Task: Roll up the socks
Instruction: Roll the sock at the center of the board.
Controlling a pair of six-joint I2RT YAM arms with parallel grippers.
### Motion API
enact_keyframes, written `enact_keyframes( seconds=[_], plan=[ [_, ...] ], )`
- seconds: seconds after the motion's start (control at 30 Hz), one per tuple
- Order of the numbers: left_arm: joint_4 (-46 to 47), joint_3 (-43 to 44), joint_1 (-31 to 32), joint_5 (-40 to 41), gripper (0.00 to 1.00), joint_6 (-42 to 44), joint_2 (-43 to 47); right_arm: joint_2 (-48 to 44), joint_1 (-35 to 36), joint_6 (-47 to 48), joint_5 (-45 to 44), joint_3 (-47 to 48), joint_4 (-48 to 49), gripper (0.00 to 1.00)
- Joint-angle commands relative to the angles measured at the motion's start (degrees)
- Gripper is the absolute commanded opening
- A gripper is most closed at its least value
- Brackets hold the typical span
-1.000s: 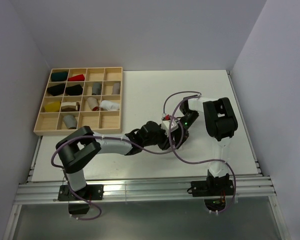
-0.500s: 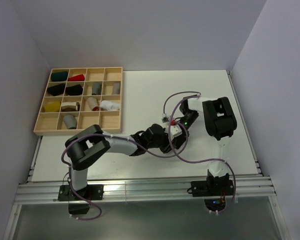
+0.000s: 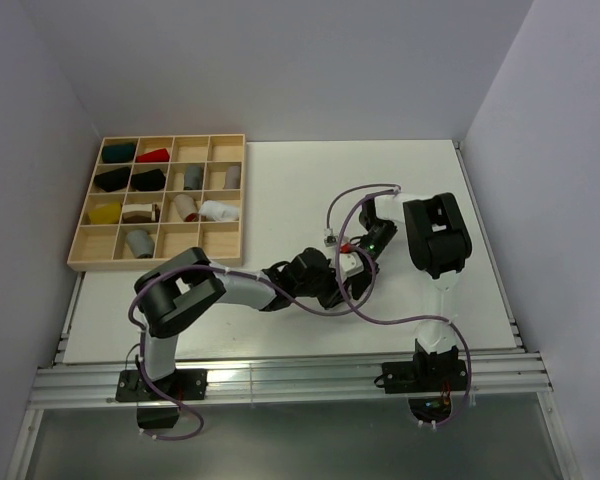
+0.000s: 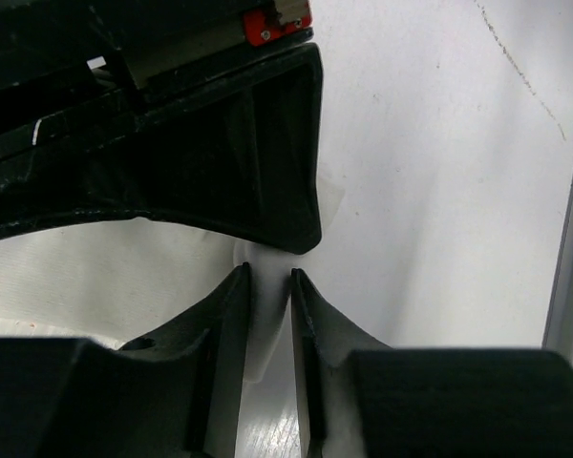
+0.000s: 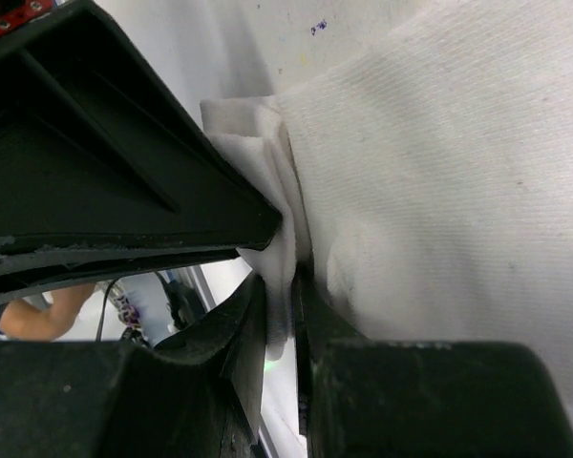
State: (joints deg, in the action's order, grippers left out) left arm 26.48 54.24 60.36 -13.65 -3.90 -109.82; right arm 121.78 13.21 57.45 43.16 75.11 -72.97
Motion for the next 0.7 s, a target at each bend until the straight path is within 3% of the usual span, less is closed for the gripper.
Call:
enact_keyframes(
  seconds=[0.0,0.2,0.4,0.5,0.67],
  plan=[
    [-0.99,-0.18,-0.68,-5.06,0.28,-2.33,-1.62,0.66,-0.73,0.21,-1.5,1.88,0.9,0.09],
    [0.5,-0.98,-3.23,-11.04,0.15,-7.6,-3.46,-0.13,-0.91,-1.02,-1.58,1.53,2.21,0.08],
    [-3.62,2.96,-4.28,-15.79,0.0,-14.18,-7.15,-3.03,-1.08,-3.91,-2.55,-0.22,6.24,0.08],
    [-7.66,6.13,-4.72,-17.98,0.0,-17.87,-9.61,-6.97,-1.08,-6.29,-4.39,-2.94,11.86,0.08],
    [-12.94,10.27,-5.25,-21.32,0.0,-24.21,-12.52,-11.73,-1.26,-10.07,-6.68,-6.46,17.94,0.25]
  ],
)
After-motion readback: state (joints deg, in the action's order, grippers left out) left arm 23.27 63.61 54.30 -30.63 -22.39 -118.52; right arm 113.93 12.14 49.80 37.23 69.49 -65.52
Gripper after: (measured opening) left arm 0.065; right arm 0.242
